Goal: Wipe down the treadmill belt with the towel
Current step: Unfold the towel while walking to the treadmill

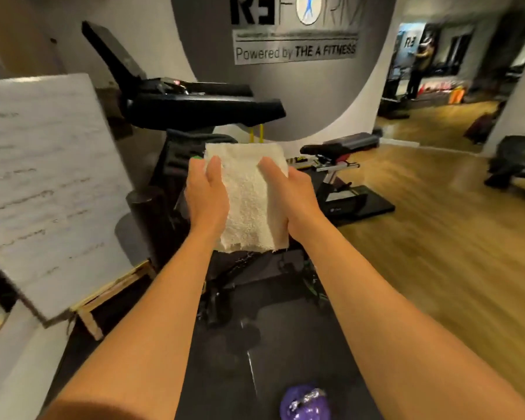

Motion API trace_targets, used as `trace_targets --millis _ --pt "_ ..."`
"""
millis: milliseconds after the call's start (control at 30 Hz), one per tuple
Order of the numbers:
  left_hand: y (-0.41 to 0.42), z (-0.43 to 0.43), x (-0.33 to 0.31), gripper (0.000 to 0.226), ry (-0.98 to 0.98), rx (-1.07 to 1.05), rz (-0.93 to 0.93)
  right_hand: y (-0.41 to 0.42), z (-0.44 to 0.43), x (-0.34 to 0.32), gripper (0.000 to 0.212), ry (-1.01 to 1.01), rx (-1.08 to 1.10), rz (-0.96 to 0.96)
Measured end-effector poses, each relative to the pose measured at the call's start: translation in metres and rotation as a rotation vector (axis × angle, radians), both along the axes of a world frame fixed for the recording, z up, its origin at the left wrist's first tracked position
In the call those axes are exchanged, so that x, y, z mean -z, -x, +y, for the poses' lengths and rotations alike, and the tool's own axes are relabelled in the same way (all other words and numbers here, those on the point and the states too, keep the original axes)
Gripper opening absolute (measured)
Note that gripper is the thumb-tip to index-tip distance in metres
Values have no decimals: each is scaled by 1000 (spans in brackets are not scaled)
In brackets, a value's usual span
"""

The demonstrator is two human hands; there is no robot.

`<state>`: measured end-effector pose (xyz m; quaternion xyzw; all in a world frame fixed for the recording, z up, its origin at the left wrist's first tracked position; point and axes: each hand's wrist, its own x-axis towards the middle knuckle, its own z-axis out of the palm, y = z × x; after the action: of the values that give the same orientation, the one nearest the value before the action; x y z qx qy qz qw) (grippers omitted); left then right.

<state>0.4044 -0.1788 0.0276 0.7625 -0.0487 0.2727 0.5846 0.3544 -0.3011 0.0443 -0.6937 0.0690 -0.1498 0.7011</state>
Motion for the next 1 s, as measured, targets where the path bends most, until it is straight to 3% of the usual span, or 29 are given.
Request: trace_targets --millis 167,467,600,733,867,1000 --pt "-10 -167 -9 25 26 226 -12 6 -151 -10 24 70 232 -130" --pt "-44 -407 -9 25 1 526 -28 9 -369 -8 16 23 498 -146" --pt "-79 -497 2 29 8 616 -15 -15 -453 -2 20 -11 536 -126" --pt "-121 -585 11 18 -18 689 -41 -50 -541 6 22 -91 486 -79" --pt "-166 -662 13 30 -52 711 -38 -93 -621 13 37 -173 399 -8" --pt "-210 -739 20 33 -71 724 18 -140 -699 23 35 -162 462 3"
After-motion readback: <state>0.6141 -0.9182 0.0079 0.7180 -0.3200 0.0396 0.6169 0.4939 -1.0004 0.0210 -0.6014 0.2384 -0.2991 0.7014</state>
